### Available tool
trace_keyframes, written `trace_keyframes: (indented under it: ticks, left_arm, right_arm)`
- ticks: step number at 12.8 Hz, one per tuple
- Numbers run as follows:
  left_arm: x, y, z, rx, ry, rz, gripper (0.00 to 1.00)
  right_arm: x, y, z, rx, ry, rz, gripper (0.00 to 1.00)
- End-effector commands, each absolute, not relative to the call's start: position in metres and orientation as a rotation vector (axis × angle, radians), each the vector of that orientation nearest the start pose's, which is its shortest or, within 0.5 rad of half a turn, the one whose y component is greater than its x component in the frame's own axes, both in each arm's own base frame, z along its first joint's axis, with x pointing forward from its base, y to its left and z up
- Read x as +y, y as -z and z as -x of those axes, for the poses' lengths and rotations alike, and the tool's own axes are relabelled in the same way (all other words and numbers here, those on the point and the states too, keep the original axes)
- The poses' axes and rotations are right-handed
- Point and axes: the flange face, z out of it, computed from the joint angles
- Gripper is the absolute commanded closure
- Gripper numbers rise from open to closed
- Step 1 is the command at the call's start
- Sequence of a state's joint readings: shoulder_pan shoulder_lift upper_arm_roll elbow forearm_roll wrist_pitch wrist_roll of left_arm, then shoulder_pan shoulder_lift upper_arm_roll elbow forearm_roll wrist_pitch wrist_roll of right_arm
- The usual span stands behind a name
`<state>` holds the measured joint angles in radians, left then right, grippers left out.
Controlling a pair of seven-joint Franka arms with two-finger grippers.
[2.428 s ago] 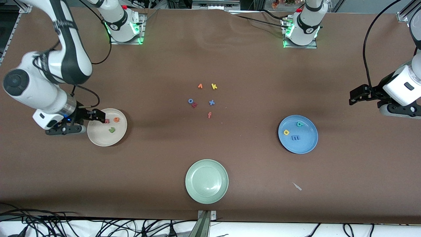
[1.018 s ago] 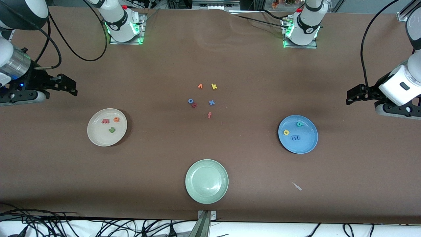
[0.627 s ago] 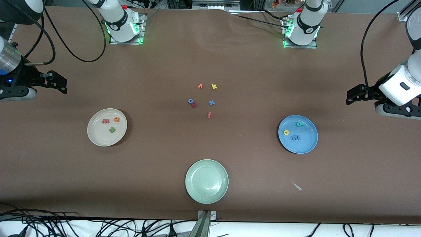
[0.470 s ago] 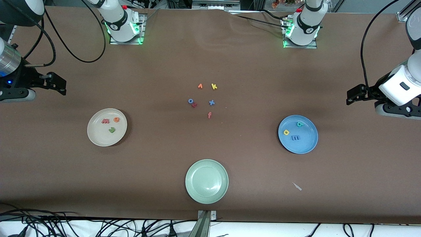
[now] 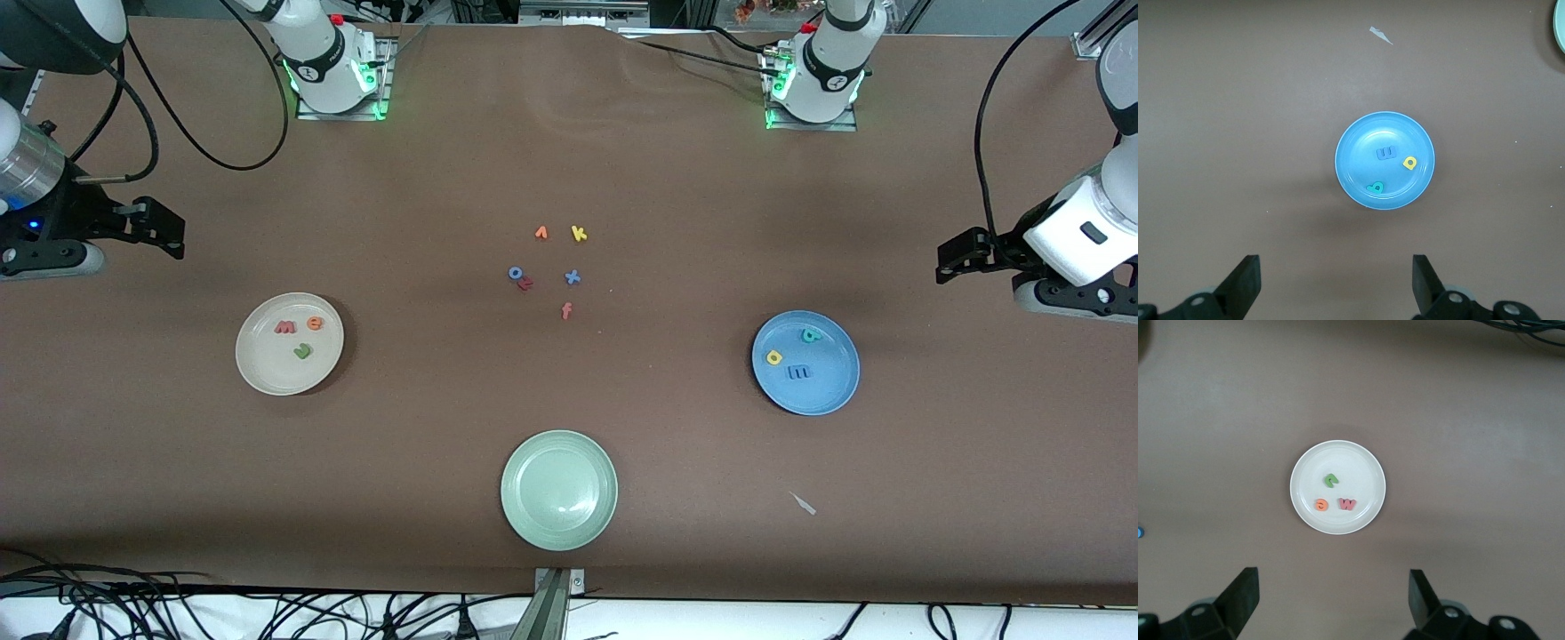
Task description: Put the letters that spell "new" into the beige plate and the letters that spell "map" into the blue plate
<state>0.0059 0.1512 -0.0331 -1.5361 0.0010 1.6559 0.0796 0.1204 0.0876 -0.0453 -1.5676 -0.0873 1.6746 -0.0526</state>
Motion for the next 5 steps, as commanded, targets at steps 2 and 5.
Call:
trace_keyframes:
  ticks: [2,5]
  left_arm:
    - [-0.0161,-0.5669,-0.6079,0.168,-0.038,3.15,0.0]
    - [-0.017,-0.5659,-0.6083,0.17,-0.041,3.15,0.0]
  right_arm:
    - [0.0396,-0.5912,-0.5904,-0.23,0.02,3.234,0.01]
    - [0.0402,-0.5906,-0.5912,-0.217,0.025,3.23,0.01]
